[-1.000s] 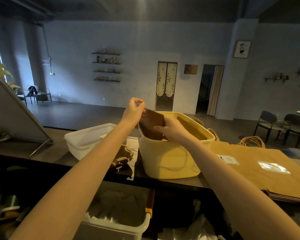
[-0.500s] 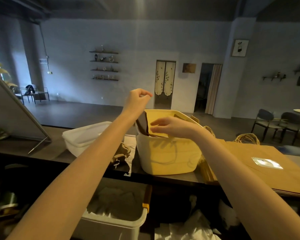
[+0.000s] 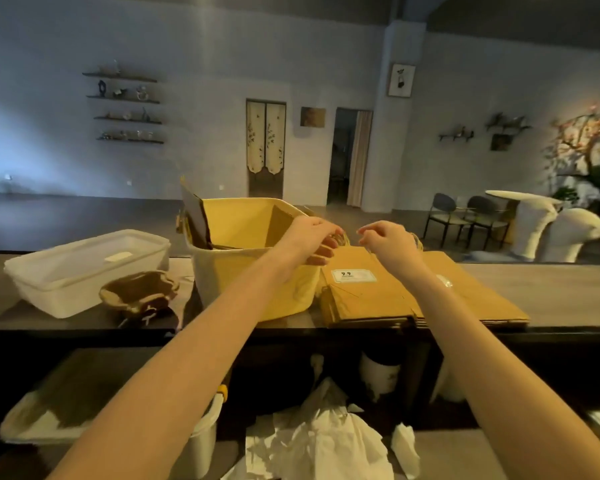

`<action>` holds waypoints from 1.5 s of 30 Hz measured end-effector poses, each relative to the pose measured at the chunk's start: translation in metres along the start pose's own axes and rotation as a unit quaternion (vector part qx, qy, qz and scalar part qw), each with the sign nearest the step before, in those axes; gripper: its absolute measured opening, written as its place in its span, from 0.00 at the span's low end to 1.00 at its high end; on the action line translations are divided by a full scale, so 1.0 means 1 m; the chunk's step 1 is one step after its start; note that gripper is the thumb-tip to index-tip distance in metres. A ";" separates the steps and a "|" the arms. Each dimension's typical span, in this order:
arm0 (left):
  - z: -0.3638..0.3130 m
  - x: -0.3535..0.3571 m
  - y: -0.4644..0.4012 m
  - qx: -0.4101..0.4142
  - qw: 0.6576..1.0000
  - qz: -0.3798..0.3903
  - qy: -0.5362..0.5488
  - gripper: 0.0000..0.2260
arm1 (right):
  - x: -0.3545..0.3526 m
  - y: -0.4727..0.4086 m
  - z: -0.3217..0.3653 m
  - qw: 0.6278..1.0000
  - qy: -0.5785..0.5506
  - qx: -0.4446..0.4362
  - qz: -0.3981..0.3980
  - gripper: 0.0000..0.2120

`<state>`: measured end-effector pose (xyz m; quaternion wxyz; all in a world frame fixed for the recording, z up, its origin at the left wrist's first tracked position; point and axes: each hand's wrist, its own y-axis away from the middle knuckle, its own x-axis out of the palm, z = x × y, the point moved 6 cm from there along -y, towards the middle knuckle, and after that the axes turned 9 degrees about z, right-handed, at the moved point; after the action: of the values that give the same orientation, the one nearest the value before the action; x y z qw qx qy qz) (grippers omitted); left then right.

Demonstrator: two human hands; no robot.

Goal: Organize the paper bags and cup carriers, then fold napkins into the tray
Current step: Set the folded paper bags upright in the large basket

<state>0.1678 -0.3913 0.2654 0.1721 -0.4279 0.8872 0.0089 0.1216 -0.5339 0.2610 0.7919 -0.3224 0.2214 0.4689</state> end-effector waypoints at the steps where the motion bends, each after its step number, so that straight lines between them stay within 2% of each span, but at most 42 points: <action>1: 0.009 0.010 -0.004 -0.023 1.000 0.013 0.009 0.11 | -0.001 0.001 -0.015 1.000 0.015 0.024 0.000 0.13; 4: 0.038 0.033 -0.012 -0.086 0.995 0.041 0.024 0.13 | 0.001 0.005 -0.051 0.994 0.053 0.089 0.017 0.14; 9: 0.077 0.056 -0.019 -0.149 0.988 0.038 0.013 0.18 | 0.013 0.009 -0.103 0.970 0.085 0.209 0.086 0.16; 12: 0.085 0.063 -0.021 -0.152 0.988 0.036 0.017 0.18 | 0.018 0.009 -0.112 0.967 0.082 0.217 0.104 0.10; 18: 0.092 0.068 -0.027 -0.147 0.988 0.034 0.028 0.18 | 0.028 0.008 -0.105 0.969 0.032 0.221 0.108 0.20; 23: 0.088 0.066 -0.028 -0.157 0.987 0.036 0.028 0.20 | 0.028 0.007 -0.098 0.972 -0.025 0.219 0.078 0.24; 27: 0.084 0.065 -0.029 -0.144 0.988 0.039 0.046 0.20 | 0.016 0.008 -0.094 0.975 -0.062 0.212 -0.008 0.21; 30: 0.085 0.063 -0.029 -0.129 0.984 0.000 0.120 0.21 | 0.004 0.017 -0.089 0.978 -0.088 0.176 -0.073 0.23; 33: 0.078 0.061 -0.027 -0.123 0.963 -0.062 0.232 0.21 | -0.007 0.031 -0.083 0.976 -0.112 0.138 -0.124 0.23; 36: 0.058 0.069 -0.019 -0.132 0.938 -0.049 0.317 0.18 | -0.017 0.048 -0.073 0.971 -0.123 0.113 -0.170 0.24; 39: 0.037 0.070 -0.012 -0.118 0.953 0.001 0.279 0.19 | -0.024 0.062 -0.067 0.966 -0.137 0.092 -0.201 0.22; 42: 0.013 0.058 -0.009 -0.061 0.984 -0.009 0.169 0.21 | -0.029 0.072 -0.060 0.964 -0.153 0.073 -0.207 0.22; 45: -0.019 0.044 -0.006 0.023 0.998 -0.028 0.046 0.18 | -0.037 0.075 -0.041 0.975 -0.046 0.047 -0.212 0.29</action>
<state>0.1417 -0.4313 0.2701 0.1416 -0.4485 0.8817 -0.0362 0.0364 -0.5593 0.2340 0.8967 -0.3026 0.1333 0.2941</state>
